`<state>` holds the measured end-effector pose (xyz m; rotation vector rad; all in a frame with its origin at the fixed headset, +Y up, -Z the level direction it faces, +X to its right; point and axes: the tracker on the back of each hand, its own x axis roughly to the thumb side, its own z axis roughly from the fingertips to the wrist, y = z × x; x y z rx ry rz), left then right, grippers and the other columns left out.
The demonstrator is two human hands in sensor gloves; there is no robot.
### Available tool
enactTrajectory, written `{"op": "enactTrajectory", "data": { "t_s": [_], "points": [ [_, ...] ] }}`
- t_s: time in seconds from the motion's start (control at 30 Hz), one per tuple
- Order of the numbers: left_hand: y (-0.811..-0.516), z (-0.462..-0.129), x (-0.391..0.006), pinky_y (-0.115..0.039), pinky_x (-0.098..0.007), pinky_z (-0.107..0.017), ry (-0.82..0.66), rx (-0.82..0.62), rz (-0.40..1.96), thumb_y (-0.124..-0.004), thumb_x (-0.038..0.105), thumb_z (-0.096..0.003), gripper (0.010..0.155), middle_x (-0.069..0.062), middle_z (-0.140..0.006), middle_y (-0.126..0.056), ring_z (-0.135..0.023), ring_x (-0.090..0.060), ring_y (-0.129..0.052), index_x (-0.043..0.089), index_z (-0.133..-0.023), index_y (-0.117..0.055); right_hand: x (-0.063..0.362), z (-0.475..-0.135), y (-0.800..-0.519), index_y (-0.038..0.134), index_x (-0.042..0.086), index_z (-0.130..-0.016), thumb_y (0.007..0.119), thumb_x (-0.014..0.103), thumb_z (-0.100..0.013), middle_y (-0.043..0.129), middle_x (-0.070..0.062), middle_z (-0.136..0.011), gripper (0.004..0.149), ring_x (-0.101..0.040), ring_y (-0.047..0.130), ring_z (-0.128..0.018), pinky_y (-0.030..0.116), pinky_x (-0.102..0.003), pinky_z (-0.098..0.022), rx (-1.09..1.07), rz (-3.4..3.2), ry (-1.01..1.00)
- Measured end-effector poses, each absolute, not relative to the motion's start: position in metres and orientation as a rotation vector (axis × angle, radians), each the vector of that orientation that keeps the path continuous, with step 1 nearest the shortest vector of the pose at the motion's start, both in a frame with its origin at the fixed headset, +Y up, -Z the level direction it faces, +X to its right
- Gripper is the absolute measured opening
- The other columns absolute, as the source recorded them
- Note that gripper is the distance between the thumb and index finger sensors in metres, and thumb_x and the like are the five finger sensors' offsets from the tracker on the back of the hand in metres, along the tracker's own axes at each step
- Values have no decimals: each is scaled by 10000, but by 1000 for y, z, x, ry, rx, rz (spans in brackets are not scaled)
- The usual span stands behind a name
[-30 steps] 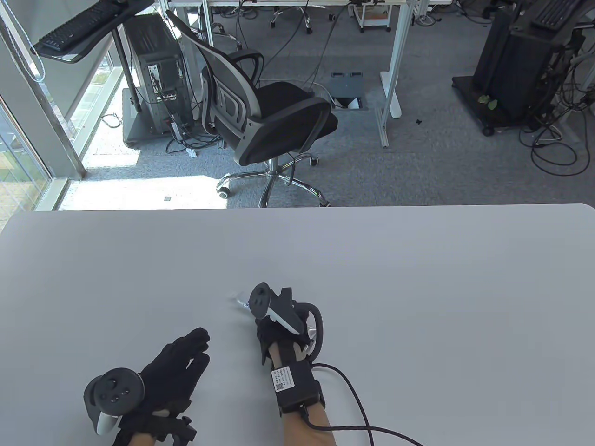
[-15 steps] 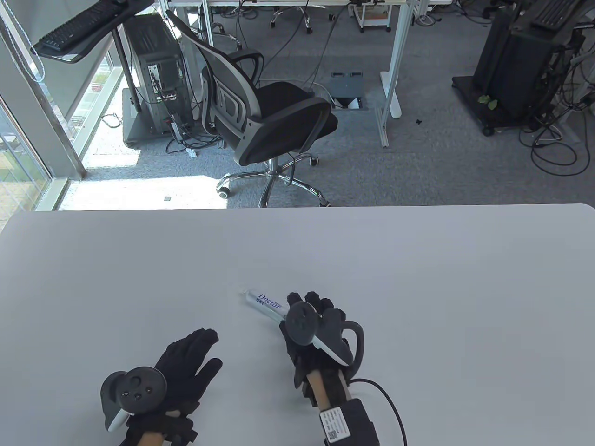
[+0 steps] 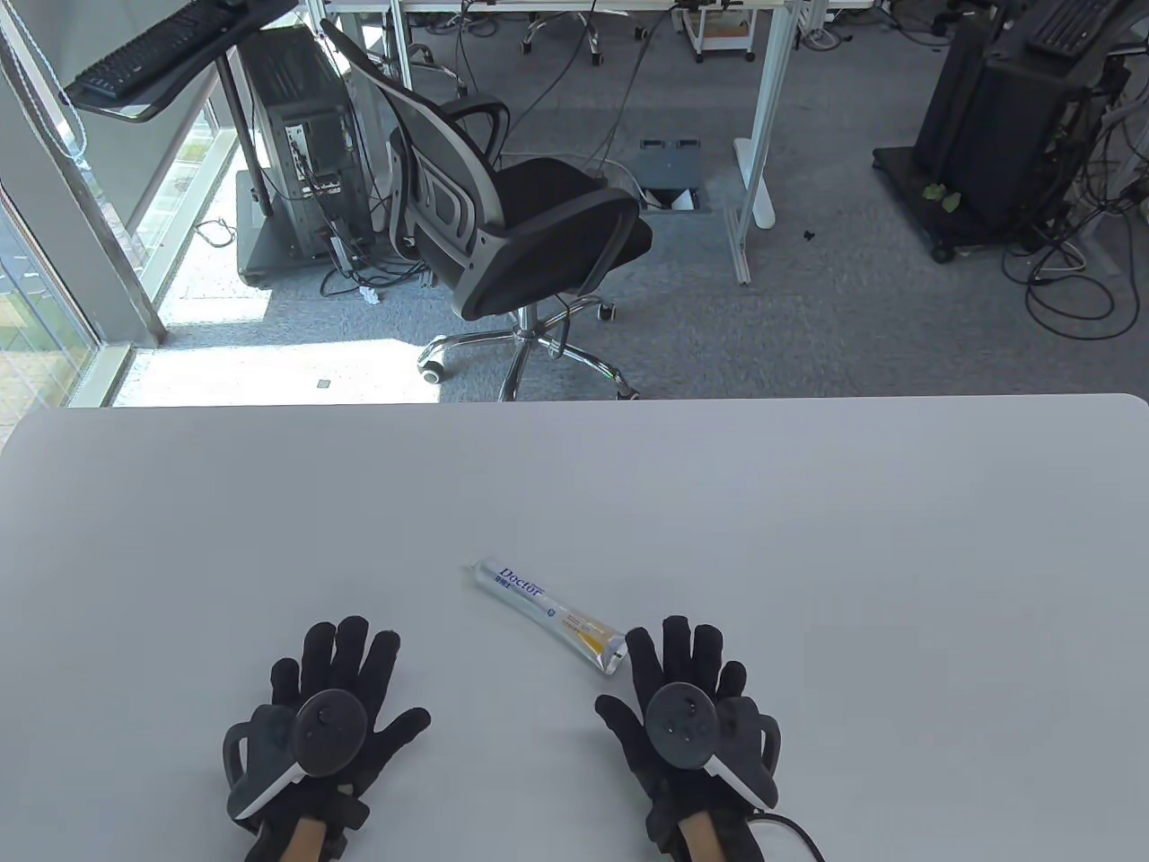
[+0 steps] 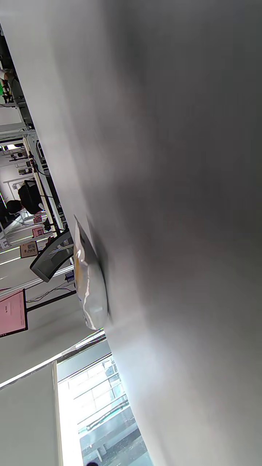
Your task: Screw tube cap onto toothpaste tube (Screw with left hand)
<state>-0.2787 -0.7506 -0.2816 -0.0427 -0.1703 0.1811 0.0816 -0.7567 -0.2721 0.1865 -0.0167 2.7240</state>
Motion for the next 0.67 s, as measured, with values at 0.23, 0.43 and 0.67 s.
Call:
{"op": "enactTrajectory", "data": {
  "t_s": [0.23,0.43,0.67],
  "points": [
    [-752,-283,-277,-174,-655,-736,-179,-60,196,-620,777,-527,866,-61,-1261,-163,-1153,-348,-125,377,-1207,-263,71,-277,-768,322,180,-1138,583,543,-541,136,-214,-1146,746,-545,69,-998,144,-743,-606,224,2808,159],
    [-753,-283,-275,-177,-658,-735,-192,-65,215,-620,774,-528,865,-66,-1262,-169,-1153,-351,-134,374,-1209,-266,71,-277,-768,341,168,-1136,598,526,-546,149,-230,-1142,736,-556,82,-994,154,-744,-604,216,2780,171],
    [-754,-283,-274,-185,-657,-738,-191,-73,213,-622,755,-536,846,-69,-1261,-185,-1154,-351,-153,372,-1207,-278,68,-276,-769,348,153,-1137,599,517,-552,177,-264,-1141,734,-576,113,-993,179,-752,-603,224,2738,209]
  ]
}}
